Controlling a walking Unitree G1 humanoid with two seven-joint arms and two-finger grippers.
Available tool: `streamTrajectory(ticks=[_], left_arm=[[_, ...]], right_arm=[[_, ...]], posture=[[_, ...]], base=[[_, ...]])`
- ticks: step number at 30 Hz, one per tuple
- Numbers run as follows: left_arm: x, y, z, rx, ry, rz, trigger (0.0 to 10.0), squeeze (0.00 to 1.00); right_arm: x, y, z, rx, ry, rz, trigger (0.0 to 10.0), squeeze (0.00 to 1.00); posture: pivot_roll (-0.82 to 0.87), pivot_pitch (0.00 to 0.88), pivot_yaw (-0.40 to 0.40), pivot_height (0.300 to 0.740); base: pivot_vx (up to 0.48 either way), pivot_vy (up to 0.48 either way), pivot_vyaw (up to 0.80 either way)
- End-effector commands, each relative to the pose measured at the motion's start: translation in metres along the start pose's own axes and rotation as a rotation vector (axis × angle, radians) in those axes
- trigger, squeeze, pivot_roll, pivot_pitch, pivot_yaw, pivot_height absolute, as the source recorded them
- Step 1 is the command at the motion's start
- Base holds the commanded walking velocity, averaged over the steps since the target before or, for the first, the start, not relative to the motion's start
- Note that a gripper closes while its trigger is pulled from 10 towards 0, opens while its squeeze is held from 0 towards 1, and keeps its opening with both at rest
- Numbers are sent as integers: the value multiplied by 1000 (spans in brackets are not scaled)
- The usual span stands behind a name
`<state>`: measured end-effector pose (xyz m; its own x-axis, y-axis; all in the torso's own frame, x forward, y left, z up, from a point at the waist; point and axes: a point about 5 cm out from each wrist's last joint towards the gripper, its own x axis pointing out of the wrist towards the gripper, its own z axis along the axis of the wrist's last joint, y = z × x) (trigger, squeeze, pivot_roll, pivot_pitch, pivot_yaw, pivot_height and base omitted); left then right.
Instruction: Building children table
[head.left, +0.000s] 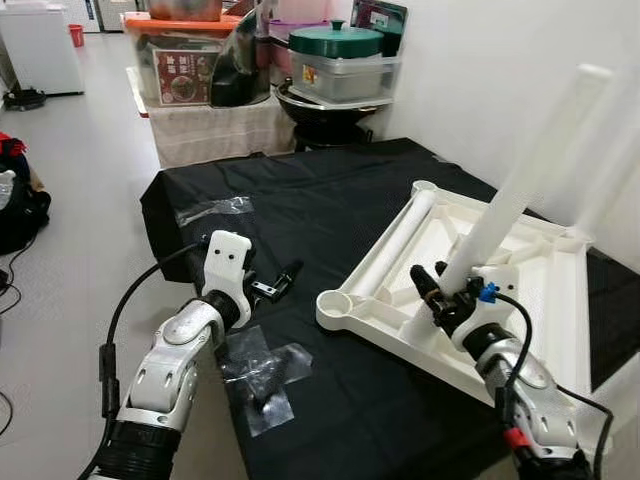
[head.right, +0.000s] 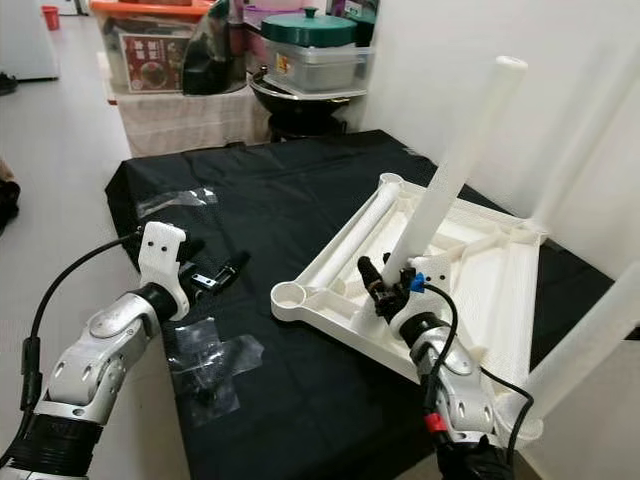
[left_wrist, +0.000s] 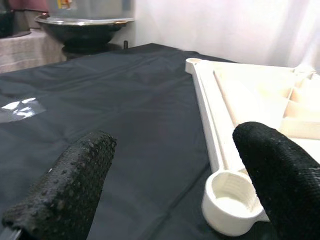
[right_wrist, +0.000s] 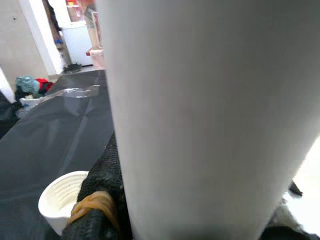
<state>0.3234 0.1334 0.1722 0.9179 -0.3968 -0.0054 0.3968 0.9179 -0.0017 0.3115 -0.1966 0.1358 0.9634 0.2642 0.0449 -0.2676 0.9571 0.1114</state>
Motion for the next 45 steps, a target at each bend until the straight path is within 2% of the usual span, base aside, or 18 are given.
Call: streamTrajectory(ticks=[1, 4, 8, 17, 24, 26, 36, 38, 40, 44, 45], left_arm=[[1, -2, -1, 2, 15, -8, 10000, 0], [2, -1, -1, 4, 14, -1, 10000, 0], [2, -1, -1, 5, 15, 3, 10000, 0], [3, -2, -2, 7, 16, 2, 10000, 0], [3, -5, -3, 2, 16, -5, 10000, 0], [3, -3, -3, -18, 9, 13, 10000, 0], [3, -3, -4, -9, 16, 17, 10000, 0], [3, -3, -4, -9, 18, 18, 10000, 0], [4, -4, -5, -8, 22, 19, 10000, 0], [5, -4, -5, -8, 23, 20, 10000, 0], [5, -4, -6, -7, 25, 22, 10000, 0]], right_arm=[[-11, -9, -24, -2, 120, -50, 10000, 0], [-10, -6, -24, -62, 129, -26, 10000, 0], [-10, -4, -24, -85, 131, -16, 10000, 0], [-11, -4, -24, -85, 131, -14, 10000, 0], [-13, -4, -25, -64, 129, -18, 10000, 0], [-13, -4, -24, -45, 125, -23, 10000, 0], [-12, -4, -23, -44, 122, -21, 10000, 0], [-9, -2, -22, -42, 116, -19, 10000, 0], [4, 5, -16, -41, 90, -4, 10000, 0], [9, 9, -13, -40, 79, 4, 10000, 0], [19, 18, -8, -31, 56, 27, 10000, 0]], posture=[[61, 0, -80, 740], [62, 0, -79, 740], [62, 0, -79, 740], [54, 0, -77, 740], [48, 0, -79, 740], [48, 0, -81, 740], [50, 0, -85, 740], [50, 0, -85, 740], [44, 0, -80, 740], [44, 0, -80, 740], [50, 0, -83, 740]], base=[[0, -480, 0], [0, -480, 533], [0, -347, 800], [0, 0, 800], [0, -396, 800], [0, 0, 0], [0, 0, 0], [0, 0, 0], [0, 0, 0], [0, 0, 0], [0, 0, 0]])
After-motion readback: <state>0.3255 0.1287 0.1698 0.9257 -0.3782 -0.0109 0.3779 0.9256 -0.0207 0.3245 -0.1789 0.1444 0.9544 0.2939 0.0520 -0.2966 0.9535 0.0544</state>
